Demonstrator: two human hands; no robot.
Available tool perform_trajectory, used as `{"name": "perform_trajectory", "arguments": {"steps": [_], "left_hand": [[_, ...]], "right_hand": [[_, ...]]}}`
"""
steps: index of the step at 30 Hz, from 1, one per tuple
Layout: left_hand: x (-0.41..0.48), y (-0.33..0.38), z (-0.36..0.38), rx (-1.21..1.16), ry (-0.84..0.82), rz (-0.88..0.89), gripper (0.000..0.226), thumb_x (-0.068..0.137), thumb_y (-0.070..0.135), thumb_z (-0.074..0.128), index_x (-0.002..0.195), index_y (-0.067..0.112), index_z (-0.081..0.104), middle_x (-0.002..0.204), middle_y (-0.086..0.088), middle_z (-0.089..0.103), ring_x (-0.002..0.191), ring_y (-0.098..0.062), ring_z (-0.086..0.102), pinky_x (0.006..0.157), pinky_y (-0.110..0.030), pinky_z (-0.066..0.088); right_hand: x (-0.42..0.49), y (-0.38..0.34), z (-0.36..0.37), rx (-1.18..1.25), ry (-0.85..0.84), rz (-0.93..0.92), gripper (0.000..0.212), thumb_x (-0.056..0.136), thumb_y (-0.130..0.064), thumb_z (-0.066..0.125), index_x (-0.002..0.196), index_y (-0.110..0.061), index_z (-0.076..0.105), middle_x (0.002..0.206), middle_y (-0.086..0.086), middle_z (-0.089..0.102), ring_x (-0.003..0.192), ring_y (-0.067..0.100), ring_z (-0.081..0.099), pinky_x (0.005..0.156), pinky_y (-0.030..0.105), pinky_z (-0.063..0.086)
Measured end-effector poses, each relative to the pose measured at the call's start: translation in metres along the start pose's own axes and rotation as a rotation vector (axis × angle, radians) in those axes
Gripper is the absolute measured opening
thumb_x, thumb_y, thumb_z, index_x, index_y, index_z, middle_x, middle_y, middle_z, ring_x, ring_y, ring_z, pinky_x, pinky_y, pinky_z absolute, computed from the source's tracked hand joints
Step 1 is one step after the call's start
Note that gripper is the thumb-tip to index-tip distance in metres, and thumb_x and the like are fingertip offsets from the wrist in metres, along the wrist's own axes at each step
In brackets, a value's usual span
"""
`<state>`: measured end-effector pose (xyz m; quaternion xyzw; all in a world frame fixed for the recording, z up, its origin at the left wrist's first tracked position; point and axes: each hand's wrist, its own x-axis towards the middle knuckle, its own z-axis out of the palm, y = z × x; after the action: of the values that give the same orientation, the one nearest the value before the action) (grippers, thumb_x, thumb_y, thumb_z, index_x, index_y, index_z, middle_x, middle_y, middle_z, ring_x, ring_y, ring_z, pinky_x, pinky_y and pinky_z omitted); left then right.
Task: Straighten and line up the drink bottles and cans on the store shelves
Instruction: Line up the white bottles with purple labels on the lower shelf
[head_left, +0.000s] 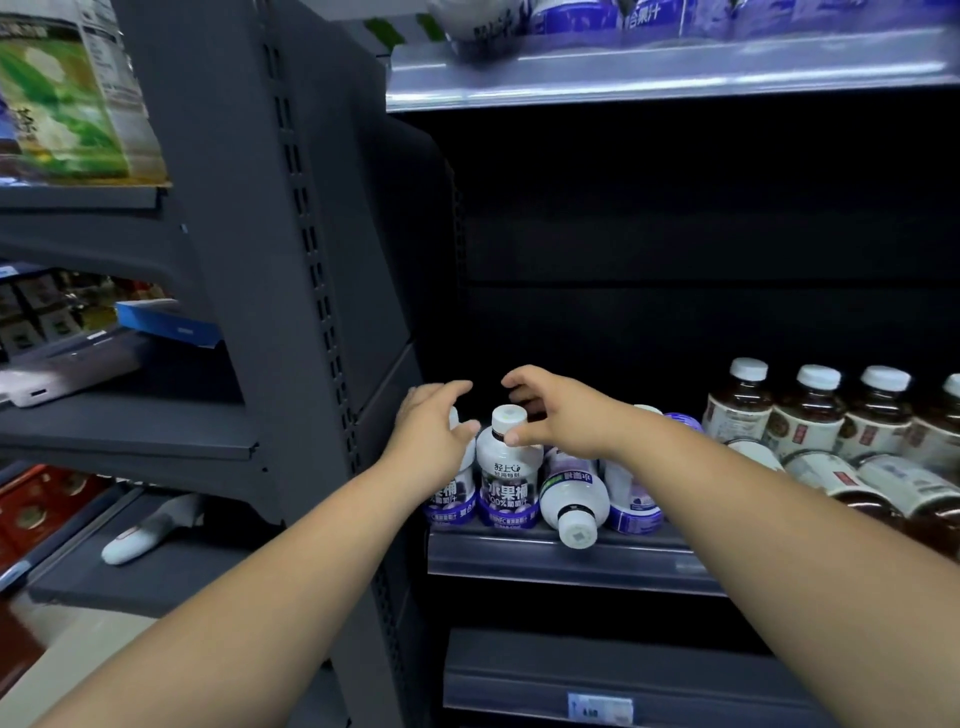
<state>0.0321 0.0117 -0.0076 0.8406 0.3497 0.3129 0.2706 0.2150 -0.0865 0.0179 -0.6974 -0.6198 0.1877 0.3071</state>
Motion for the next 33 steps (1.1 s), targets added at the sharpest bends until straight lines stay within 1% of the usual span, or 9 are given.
{"name": "perform_trajectory", "arguments": {"steps": [4, 7, 10, 14, 17, 22, 26, 30, 33], "left_hand": [[0.005, 0.024, 0.0, 0.1, 0.013, 0.166, 0.035, 0.089, 0.039, 0.067, 0.123, 0.039, 0.062, 0.132, 0.012, 0.057, 0.129, -0.013, 0.046, 0.115, -0.051, 0.022], [0.009, 0.036, 0.007, 0.125, -0.053, 0.201, 0.024, 0.088, 0.043, 0.065, 0.112, 0.044, 0.065, 0.123, 0.019, 0.06, 0.122, -0.007, 0.05, 0.116, -0.056, 0.012], [0.01, 0.04, 0.016, 0.157, -0.094, 0.187, 0.02, 0.087, 0.046, 0.064, 0.107, 0.046, 0.066, 0.12, 0.021, 0.062, 0.12, -0.005, 0.052, 0.117, -0.055, 0.005], [0.007, 0.04, 0.023, 0.163, -0.1, 0.175, 0.017, 0.086, 0.043, 0.067, 0.104, 0.044, 0.067, 0.121, 0.021, 0.06, 0.12, -0.007, 0.052, 0.118, -0.053, -0.001], [0.006, 0.038, 0.023, 0.169, -0.095, 0.184, 0.02, 0.086, 0.042, 0.068, 0.106, 0.044, 0.066, 0.122, 0.021, 0.058, 0.12, -0.005, 0.051, 0.118, -0.05, -0.003], [0.005, 0.035, 0.021, 0.194, -0.086, 0.185, 0.025, 0.086, 0.045, 0.067, 0.11, 0.043, 0.065, 0.126, 0.02, 0.057, 0.123, -0.005, 0.049, 0.118, -0.049, -0.003], [0.004, 0.031, 0.02, 0.198, -0.083, 0.192, 0.027, 0.085, 0.046, 0.067, 0.112, 0.043, 0.065, 0.127, 0.021, 0.057, 0.123, -0.004, 0.049, 0.117, -0.049, -0.002], [0.003, 0.03, 0.018, 0.193, -0.08, 0.186, 0.029, 0.085, 0.046, 0.069, 0.114, 0.043, 0.064, 0.125, 0.02, 0.057, 0.12, -0.003, 0.05, 0.117, -0.047, -0.001], [0.003, 0.028, 0.017, 0.169, -0.078, 0.168, 0.029, 0.086, 0.043, 0.069, 0.115, 0.042, 0.064, 0.121, 0.019, 0.058, 0.107, 0.002, 0.052, 0.117, -0.044, 0.0]], "right_hand": [[-0.034, 0.007, -0.001, 0.06, 0.097, -0.045, 0.074, 0.07, -0.043, 0.086, 0.133, -0.041, 0.046, 0.132, -0.015, 0.054, 0.122, 0.002, 0.052, 0.098, 0.028, 0.048], [-0.065, 0.02, 0.007, 0.028, 0.17, -0.056, 0.059, 0.065, -0.05, 0.082, 0.116, -0.045, 0.053, 0.116, -0.023, 0.059, 0.113, -0.005, 0.054, 0.087, 0.021, 0.051], [-0.091, 0.037, 0.019, -0.101, 0.194, -0.024, 0.044, 0.069, -0.046, 0.082, 0.104, -0.044, 0.055, 0.107, -0.02, 0.059, 0.101, -0.005, 0.054, 0.083, 0.021, 0.045], [-0.111, 0.052, 0.039, -0.245, 0.143, 0.024, 0.045, 0.068, -0.041, 0.086, 0.106, -0.033, 0.062, 0.104, -0.011, 0.055, 0.098, 0.006, 0.052, 0.089, 0.032, 0.046], [-0.115, 0.052, 0.053, -0.304, 0.152, 0.069, 0.051, 0.068, -0.039, 0.086, 0.111, -0.032, 0.06, 0.106, -0.01, 0.049, 0.097, 0.011, 0.05, 0.089, 0.036, 0.046], [-0.111, 0.049, 0.067, -0.383, 0.231, 0.122, 0.052, 0.07, -0.043, 0.083, 0.111, -0.031, 0.053, 0.107, -0.012, 0.044, 0.094, 0.018, 0.052, 0.077, 0.037, 0.047], [-0.107, 0.048, 0.077, -0.497, 0.29, 0.147, 0.053, 0.077, -0.043, 0.076, 0.119, -0.027, 0.049, 0.116, -0.005, 0.05, 0.093, 0.028, 0.058, 0.069, 0.038, 0.047], [-0.105, 0.042, 0.07, -0.55, 0.333, 0.077, 0.039, 0.082, -0.039, 0.065, 0.117, -0.025, 0.054, 0.112, -0.005, 0.055, 0.097, 0.025, 0.058, 0.069, 0.038, 0.048], [-0.097, 0.027, 0.043, -0.497, 0.398, 0.059, 0.039, 0.078, -0.041, 0.067, 0.113, -0.026, 0.061, 0.106, -0.007, 0.058, 0.095, 0.021, 0.058, 0.073, 0.038, 0.05]]}}
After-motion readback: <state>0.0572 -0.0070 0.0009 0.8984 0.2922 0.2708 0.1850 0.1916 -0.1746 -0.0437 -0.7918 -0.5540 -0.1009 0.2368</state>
